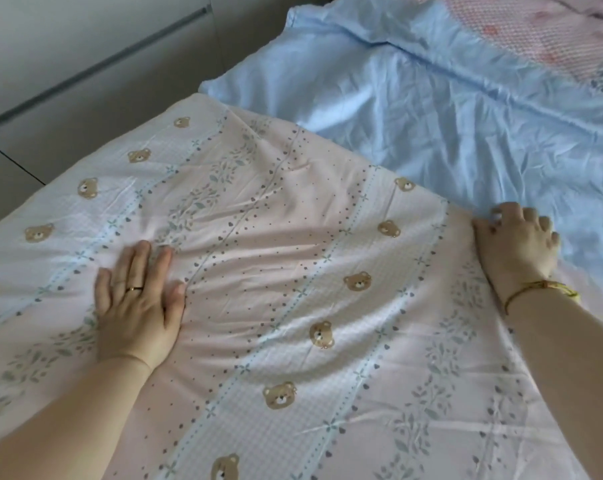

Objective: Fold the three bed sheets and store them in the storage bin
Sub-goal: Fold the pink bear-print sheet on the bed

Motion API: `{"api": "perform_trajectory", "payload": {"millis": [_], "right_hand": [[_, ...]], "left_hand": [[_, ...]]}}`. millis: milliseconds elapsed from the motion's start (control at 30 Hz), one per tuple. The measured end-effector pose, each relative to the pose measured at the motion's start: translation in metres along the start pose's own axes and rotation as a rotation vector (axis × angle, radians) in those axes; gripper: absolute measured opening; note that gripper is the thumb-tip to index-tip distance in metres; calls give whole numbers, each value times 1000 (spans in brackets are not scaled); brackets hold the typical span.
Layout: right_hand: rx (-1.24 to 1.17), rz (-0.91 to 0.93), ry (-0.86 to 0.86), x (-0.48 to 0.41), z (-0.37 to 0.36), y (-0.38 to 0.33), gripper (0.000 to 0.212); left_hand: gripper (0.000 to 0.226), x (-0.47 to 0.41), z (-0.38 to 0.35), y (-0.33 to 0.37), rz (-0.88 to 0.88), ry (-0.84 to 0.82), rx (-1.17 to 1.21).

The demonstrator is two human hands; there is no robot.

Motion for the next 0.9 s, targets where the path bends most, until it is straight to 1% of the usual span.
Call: {"api": "perform_trajectory", "payload": {"millis": [67,100,200,233,267,300,333,400,433,467,500,533,567,600,633,667,733,767,800,833,867,900], "right_hand": [[-30,86,66,21,-2,-19,54],[-3,193,46,35,-7,-29,59],[73,644,-32,95,-20,-39,56],[127,753,-56,112,-24,-23,58],[185,796,-66,119,-24,0,61],[234,766,-94,121,-18,34,63],[256,656,-105,121,-6,83,68],[242,271,-151,121,16,190,83],[271,48,-178,128,24,249,91],[269,-144,-204,137,32,290,93],[234,-323,-199,149,44,318,90],[158,-491,-171,159,53,329,82],[108,-559,-101,168,60,324,72],[65,-496,-40,173,59,307,64],[53,-339,-20,177,53,278,60],[44,-122,-15,185,45,246,58],[117,357,-34,208,25,188,58],[140,468,-116,222,17,191,58],[156,489,-174,229,15,209,59],[165,417,-207,237,25,251,66],[146,308,-152,240,36,289,75],[144,147,-134,251,52,338,80]], "left_hand": [[76,1,-2,-1,-2,13,-7],[77,-1,-1,-2,-2,23,-11],[74,3,2,4,-19,5,-67],[68,3,1,6,-29,-14,-92],[61,0,1,5,-17,-52,-119],[55,-3,-1,2,8,-84,-144],[53,-2,-2,5,35,-99,-157],[55,7,5,15,104,-86,-142],[59,23,11,35,106,-81,-104],[60,45,15,59,64,-76,-48],[58,76,18,91,-28,-64,22],[55,111,18,125,-173,-51,92],[51,150,17,163,-326,-61,151],[47,188,15,199,-442,-78,201],[48,220,9,227,-512,-125,236],[50,248,6,252,-549,-168,246],[54,276,-3,279,-564,-251,181],[55,284,-5,285,-577,-268,132],[56,286,-8,285,-576,-295,89],[57,290,-10,289,-582,-317,67],[57,286,-11,286,-571,-322,43],[59,288,-10,286,-567,-329,19]]}}
Point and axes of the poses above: each hand's wrist, its own x-axis away from the middle knuckle, its own z-axis out of the back of the hand, y = z × x, the point moved 4 cm from there along -x, towards the middle knuckle, and after that the axes turned 8 degrees about z, right-handed, at the moved point
